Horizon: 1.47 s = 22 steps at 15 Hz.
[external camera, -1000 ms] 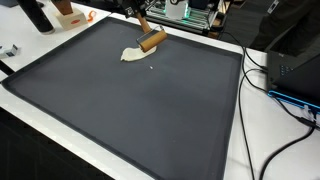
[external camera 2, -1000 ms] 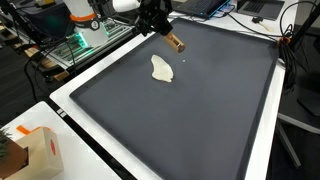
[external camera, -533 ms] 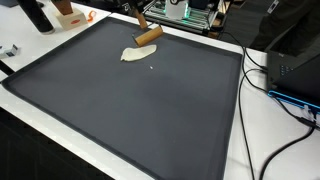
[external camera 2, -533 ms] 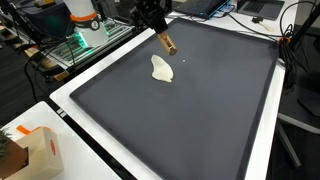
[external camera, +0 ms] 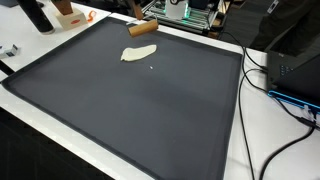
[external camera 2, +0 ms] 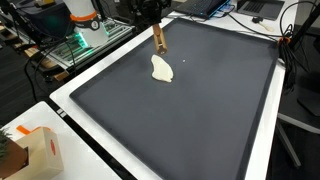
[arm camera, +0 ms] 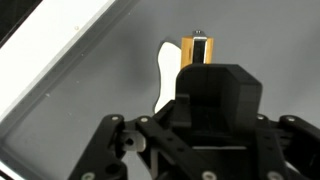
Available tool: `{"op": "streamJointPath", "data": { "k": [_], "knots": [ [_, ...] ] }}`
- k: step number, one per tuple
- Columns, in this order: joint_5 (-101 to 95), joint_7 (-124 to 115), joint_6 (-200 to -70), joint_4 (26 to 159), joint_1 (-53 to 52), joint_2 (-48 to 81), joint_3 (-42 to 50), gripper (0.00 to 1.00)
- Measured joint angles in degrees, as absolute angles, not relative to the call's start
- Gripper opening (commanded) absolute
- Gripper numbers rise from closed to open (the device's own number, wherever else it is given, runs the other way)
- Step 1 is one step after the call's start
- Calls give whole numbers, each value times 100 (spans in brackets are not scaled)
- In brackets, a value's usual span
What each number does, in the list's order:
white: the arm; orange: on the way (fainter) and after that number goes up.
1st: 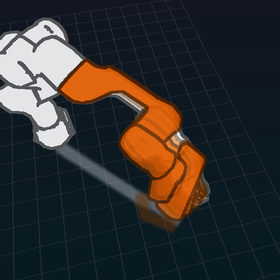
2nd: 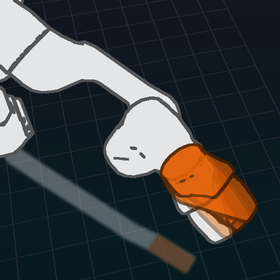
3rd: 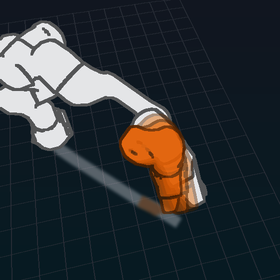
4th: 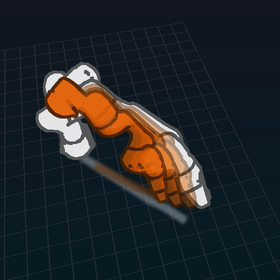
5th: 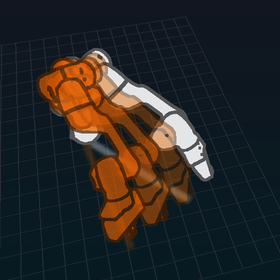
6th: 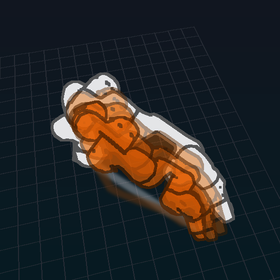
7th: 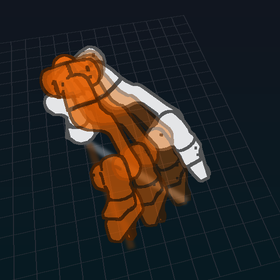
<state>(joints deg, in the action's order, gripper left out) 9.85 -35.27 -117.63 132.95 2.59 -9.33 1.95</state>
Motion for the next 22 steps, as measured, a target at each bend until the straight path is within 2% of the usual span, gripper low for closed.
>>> {"op": "streamJointPath", "data": {
  "k": [9,22],
  "knots": [
    [-987,-6392,-10985,12957,274,-848,-217,21],
    [-2601,-7882,-10281,12683,87,192,-335,21]
  ]
}}
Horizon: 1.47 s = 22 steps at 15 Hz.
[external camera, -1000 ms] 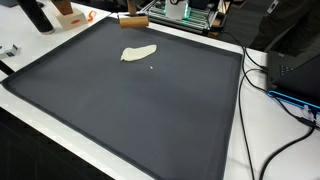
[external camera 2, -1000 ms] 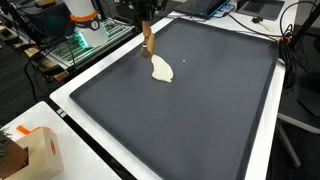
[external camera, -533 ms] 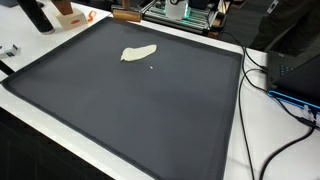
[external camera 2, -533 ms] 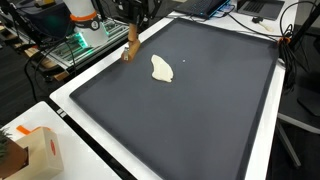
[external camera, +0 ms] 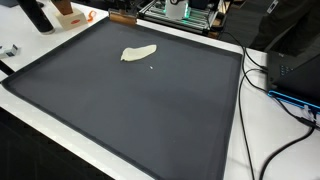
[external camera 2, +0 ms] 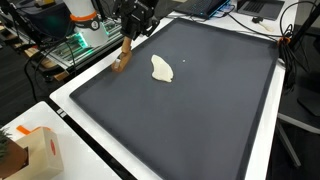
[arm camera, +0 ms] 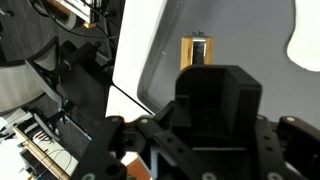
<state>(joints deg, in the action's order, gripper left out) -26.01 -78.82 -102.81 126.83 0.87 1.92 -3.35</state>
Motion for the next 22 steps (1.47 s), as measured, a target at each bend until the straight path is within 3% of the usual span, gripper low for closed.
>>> {"op": "streamJointPath", "data": {
  "k": [22],
  "knots": [
    [-2888,-7426,-10037,12045,-581,1136,-325,21]
  ]
}}
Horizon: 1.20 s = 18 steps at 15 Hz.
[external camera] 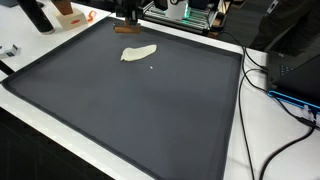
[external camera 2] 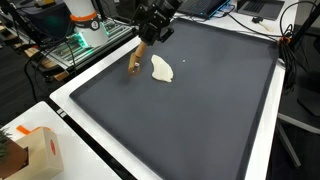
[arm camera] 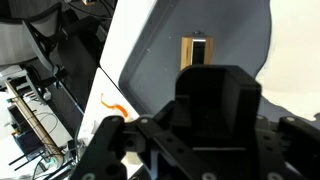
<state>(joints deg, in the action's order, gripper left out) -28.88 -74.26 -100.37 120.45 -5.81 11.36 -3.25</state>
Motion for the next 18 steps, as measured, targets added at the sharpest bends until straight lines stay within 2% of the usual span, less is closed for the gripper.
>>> {"op": "streamJointPath", "data": {
  "k": [18],
  "knots": [
    [-3023,-6638,-9964,11611,-823,1620,-319,21]
  ]
}}
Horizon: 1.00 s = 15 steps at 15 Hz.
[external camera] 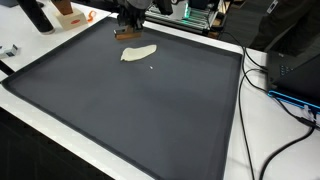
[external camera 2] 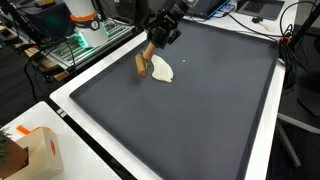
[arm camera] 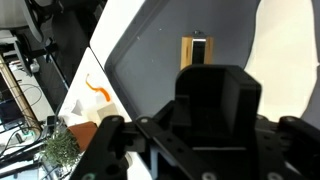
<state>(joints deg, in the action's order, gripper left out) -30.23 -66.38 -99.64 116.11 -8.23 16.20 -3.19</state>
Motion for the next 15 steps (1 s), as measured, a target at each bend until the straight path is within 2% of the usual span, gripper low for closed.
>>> {"op": "streamJointPath", "data": {
  "k": [15],
  "knots": [
    [-3076,-4636,-10081,11545,-830,1584,-315,21]
  ]
}}
